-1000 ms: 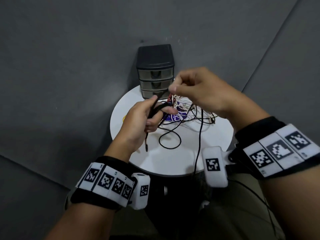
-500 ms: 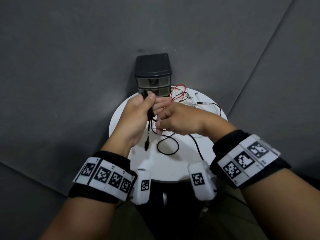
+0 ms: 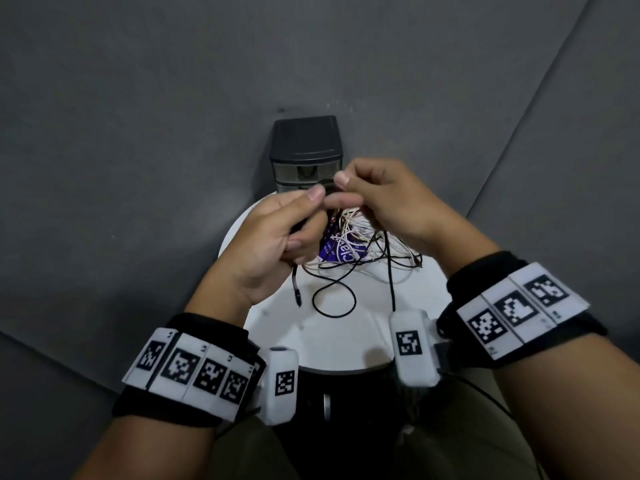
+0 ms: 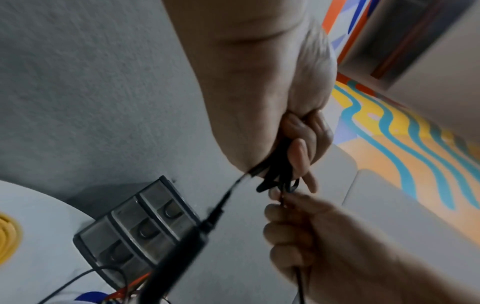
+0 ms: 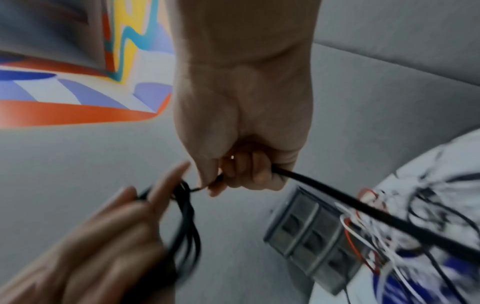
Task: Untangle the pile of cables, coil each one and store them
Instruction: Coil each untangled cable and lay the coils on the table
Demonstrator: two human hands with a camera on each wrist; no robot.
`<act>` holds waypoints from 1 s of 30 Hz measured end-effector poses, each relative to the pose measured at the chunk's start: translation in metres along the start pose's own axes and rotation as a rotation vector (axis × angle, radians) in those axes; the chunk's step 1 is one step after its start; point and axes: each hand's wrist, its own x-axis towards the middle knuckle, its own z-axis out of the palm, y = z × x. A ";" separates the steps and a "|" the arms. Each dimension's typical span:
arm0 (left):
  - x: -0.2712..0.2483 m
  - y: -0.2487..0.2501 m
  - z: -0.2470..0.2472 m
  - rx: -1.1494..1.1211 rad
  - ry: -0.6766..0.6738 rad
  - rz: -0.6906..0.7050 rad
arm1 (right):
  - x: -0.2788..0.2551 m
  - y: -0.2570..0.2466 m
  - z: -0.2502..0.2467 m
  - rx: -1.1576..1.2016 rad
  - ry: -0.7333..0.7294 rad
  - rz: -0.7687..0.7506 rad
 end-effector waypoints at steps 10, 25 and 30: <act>0.010 -0.008 -0.007 -0.084 0.265 0.119 | -0.011 0.004 0.043 -0.292 -0.375 0.179; -0.012 -0.010 -0.001 0.260 -0.055 -0.117 | -0.014 0.014 0.013 0.098 -0.065 -0.039; -0.011 -0.003 -0.006 0.048 0.054 0.022 | -0.021 0.038 0.039 0.413 -0.095 0.190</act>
